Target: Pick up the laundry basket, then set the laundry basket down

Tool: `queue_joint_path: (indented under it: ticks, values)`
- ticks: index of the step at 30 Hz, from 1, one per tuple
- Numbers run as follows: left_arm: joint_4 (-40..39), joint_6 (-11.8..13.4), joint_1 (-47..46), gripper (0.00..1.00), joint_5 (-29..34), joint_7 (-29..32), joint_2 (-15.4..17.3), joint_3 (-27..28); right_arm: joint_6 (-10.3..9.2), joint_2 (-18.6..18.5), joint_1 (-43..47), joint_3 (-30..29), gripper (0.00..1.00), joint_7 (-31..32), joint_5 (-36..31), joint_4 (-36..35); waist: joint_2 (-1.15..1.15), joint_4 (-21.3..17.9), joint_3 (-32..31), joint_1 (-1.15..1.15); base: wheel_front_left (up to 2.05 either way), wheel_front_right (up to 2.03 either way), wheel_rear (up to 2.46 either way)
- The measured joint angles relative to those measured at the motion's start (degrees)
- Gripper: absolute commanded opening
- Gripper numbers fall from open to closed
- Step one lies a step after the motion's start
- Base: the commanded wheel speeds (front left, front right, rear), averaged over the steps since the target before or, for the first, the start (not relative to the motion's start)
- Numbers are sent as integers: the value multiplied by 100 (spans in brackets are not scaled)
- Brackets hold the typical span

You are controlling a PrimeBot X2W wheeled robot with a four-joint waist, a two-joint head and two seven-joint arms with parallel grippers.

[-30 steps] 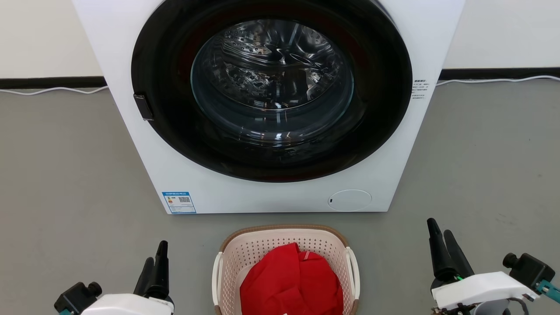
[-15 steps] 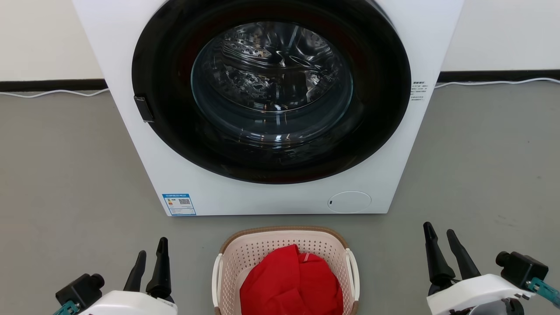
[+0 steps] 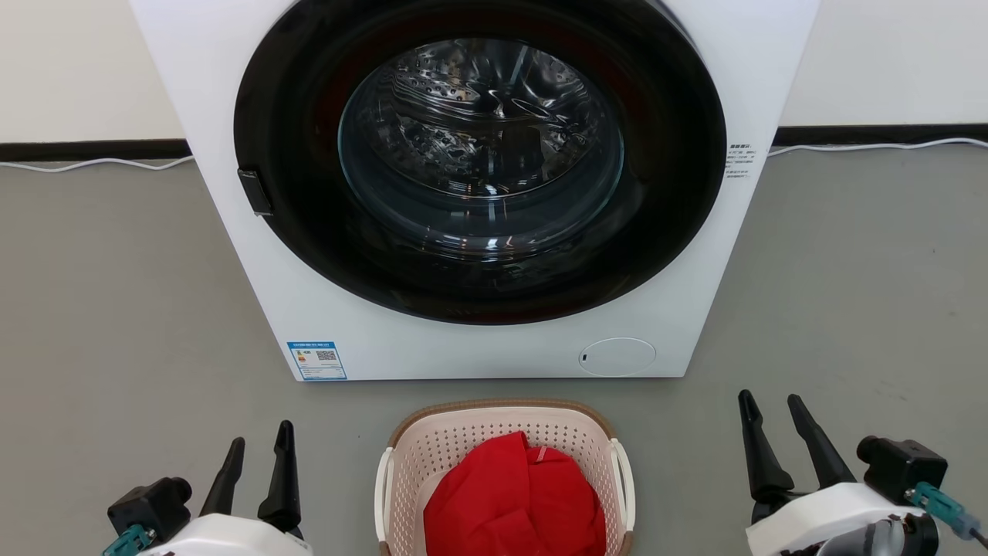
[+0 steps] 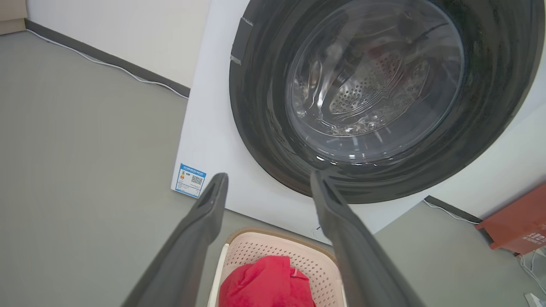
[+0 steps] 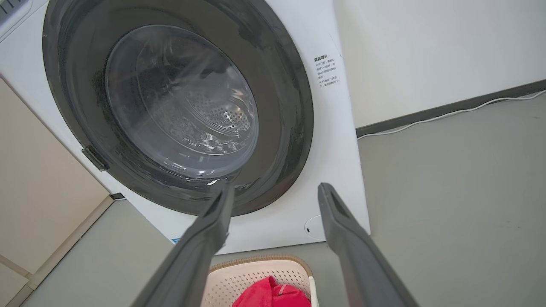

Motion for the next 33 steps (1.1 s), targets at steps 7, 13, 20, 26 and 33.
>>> queue_joint_path:
  ticks: [7,13,20,26,33]
  values:
    - [-10,-13,3,100,538,-122,3,71,1,3,0,12,100,-109,-513,76,0,-9,2,0,0,0,0]
    - [-13,-34,4,100,971,-227,5,125,1,15,0,3,100,-219,-935,109,0,-23,30,0,0,0,0]
    - [-10,-36,4,100,1373,-304,7,169,1,32,1,-7,100,-313,-1399,126,0,-37,43,0,0,0,0]
    - [-7,-36,6,100,1753,-430,9,215,1,53,1,-8,100,-392,-1846,136,0,-52,46,0,0,0,0]
    - [-4,-34,7,100,2173,-530,13,222,7,60,-1,12,100,-535,-2317,138,0,-66,68,0,0,0,0]
